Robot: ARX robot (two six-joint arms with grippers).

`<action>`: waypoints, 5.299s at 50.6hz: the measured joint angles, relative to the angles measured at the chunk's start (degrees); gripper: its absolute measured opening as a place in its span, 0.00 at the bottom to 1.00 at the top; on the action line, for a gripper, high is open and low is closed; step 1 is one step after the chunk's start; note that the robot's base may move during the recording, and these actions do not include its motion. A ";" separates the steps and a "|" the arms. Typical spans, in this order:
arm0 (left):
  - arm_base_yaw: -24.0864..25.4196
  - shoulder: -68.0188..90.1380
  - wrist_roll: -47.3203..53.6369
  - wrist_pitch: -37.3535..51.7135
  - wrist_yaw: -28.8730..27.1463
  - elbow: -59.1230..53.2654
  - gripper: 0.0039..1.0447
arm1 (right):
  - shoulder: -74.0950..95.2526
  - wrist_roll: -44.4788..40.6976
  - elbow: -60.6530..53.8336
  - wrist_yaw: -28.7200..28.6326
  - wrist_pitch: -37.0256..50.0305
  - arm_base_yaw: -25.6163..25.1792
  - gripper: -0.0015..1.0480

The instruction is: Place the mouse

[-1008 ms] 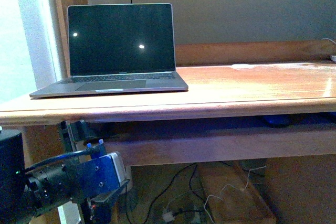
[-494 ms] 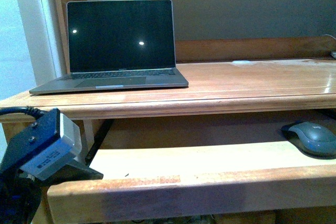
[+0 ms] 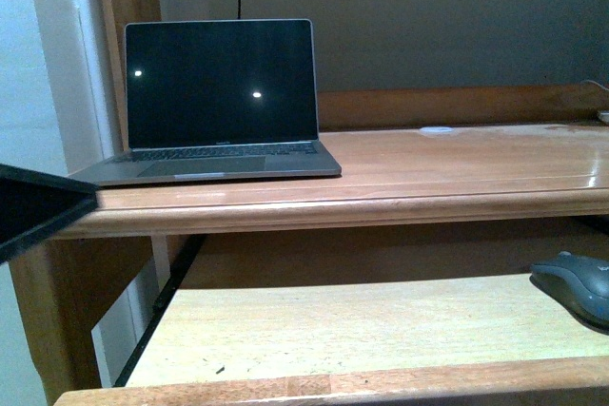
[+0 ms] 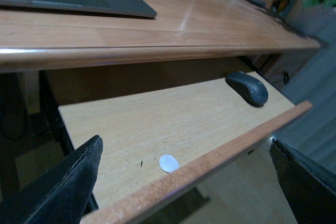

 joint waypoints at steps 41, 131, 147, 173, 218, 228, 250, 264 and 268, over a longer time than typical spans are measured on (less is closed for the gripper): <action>10.27 -31.08 13.81 -0.70 -25.64 -22.62 0.02 | 70.40 0.07 39.12 8.24 8.35 9.62 0.93; 10.36 -53.75 13.84 -18.75 -25.57 -27.12 0.89 | 103.16 4.48 90.18 29.22 -10.67 20.76 0.53; 10.36 -53.75 13.92 -18.75 -25.57 -27.12 0.93 | 118.86 3.21 108.13 35.01 -15.28 20.79 0.53; 10.36 -53.75 13.92 -18.75 -25.57 -27.12 0.93 | 117.37 5.55 103.56 29.70 -4.44 20.39 0.93; 10.36 -53.75 13.92 -18.75 -25.59 -27.15 0.93 | 50.75 -2.69 11.61 -4.98 18.60 -0.61 0.93; 10.36 -53.75 13.92 -18.75 -25.57 -27.12 0.93 | 61.61 -1.36 11.63 2.84 29.42 7.91 0.93; 10.36 -53.75 13.92 -18.75 -25.57 -27.12 0.93 | 84.70 1.97 27.23 15.72 38.16 18.75 0.93; 10.36 -53.75 13.92 -18.75 -25.57 -27.12 0.93 | 100.32 2.05 45.72 21.86 34.82 20.31 0.93; 10.36 -53.75 13.92 -18.75 -25.57 -27.12 0.93 | 103.89 2.01 51.32 23.45 32.94 20.87 0.93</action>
